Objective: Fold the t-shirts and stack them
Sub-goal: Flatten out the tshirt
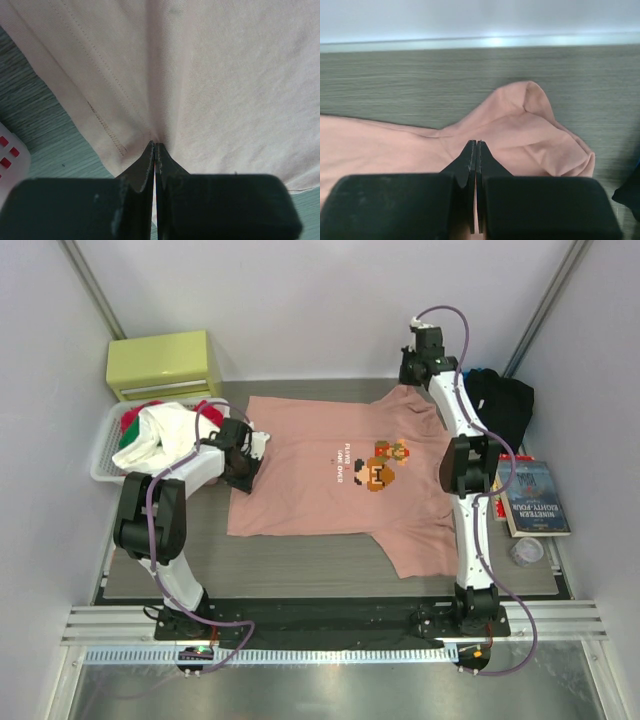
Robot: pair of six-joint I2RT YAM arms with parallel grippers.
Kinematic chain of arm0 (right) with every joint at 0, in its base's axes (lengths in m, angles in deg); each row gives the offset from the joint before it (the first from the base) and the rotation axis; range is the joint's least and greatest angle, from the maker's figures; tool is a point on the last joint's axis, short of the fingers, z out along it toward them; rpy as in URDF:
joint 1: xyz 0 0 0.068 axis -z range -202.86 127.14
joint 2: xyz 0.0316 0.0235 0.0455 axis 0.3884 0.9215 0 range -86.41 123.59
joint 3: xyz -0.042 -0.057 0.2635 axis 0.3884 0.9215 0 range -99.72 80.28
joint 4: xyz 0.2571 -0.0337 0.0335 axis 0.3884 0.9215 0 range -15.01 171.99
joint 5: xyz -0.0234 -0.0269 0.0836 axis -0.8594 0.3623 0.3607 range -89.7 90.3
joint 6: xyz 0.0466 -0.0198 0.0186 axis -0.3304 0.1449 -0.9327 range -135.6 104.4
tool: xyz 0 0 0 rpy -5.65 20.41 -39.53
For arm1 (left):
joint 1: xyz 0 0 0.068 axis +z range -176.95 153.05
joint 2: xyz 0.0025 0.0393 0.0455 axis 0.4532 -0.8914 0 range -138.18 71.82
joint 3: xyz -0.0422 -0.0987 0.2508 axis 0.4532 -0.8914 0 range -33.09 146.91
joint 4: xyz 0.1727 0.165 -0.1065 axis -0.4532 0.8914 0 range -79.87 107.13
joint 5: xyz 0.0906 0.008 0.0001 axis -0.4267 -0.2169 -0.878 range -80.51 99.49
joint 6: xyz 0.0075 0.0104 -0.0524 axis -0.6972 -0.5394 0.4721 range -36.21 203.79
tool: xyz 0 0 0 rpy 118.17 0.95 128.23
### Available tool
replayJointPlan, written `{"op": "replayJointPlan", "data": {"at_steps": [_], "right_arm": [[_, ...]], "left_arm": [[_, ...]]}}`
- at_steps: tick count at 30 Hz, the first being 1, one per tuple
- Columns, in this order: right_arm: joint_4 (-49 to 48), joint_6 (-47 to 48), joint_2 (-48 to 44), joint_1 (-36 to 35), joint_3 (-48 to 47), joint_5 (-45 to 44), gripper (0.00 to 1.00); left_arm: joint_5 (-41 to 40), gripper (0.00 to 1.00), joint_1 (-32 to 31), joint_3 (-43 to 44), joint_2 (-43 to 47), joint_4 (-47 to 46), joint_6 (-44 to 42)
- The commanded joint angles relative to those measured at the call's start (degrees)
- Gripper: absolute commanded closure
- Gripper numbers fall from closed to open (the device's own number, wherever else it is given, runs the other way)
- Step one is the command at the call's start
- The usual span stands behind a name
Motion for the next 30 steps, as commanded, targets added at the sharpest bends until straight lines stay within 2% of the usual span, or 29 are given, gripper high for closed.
{"op": "replayJointPlan", "data": {"at_steps": [1,8,18,30], "right_arm": [[8.14,-0.38,3.23,1.49,-1.29,0.87,0.99],[4.80,-0.03,4.99,2.81,2.15,1.58,0.99],[0.14,0.05,6.83,2.90,0.66,0.53,0.99],[-4.52,2.96,9.12,5.97,2.33,-10.90,0.99]], "left_arm": [[0.44,1.00,0.34,0.66,0.69,-0.02,-0.83],[0.27,1.00,0.34,1.01,0.16,0.15,-0.83],[-0.35,1.00,0.25,0.84,-0.37,0.33,-1.00],[-0.18,1.00,0.34,0.31,-0.28,0.33,-1.09]]}}
